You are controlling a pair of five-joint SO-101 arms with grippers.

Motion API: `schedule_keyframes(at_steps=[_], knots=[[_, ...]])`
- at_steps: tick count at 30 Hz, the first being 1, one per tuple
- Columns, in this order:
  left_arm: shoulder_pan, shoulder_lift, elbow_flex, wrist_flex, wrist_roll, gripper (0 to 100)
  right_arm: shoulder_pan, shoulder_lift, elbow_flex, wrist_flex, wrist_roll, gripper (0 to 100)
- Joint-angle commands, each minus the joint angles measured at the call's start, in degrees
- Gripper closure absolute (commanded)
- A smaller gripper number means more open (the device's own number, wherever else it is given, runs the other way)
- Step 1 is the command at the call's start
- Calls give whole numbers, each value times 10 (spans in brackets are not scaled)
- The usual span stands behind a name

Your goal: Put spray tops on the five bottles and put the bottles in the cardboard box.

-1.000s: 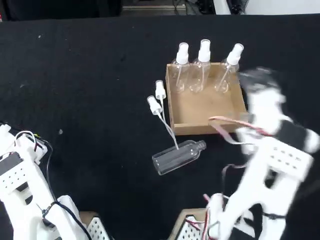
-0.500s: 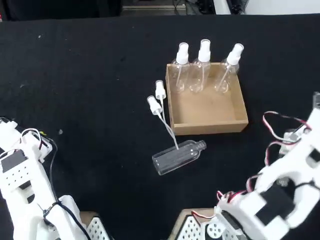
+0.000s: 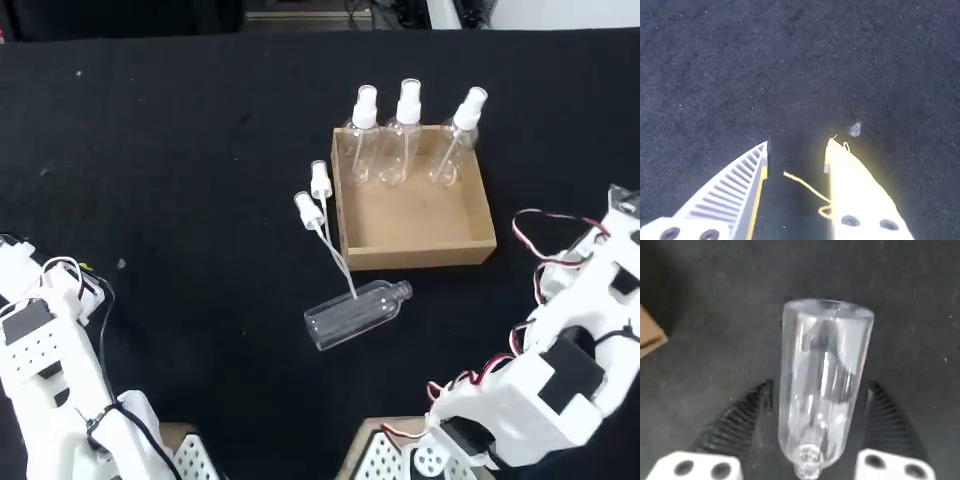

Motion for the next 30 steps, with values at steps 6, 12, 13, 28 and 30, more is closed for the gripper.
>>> schedule_keyframes(at_steps=[6, 12, 13, 28, 30], knots=[[3, -11, -24, -5, 3, 819, 1, -6, -135, 100, 60, 755], [4, -11, -24, -5, 3, 819, 23, -2, -210, 178, 306, 756], [3, -11, -23, -5, 3, 819, 38, -1, -218, 183, 354, 756], [4, -11, -20, -6, 3, 819, 165, 0, -83, 42, 657, 756], [4, -11, -19, -6, 3, 819, 163, -1, -44, 14, 656, 756]])
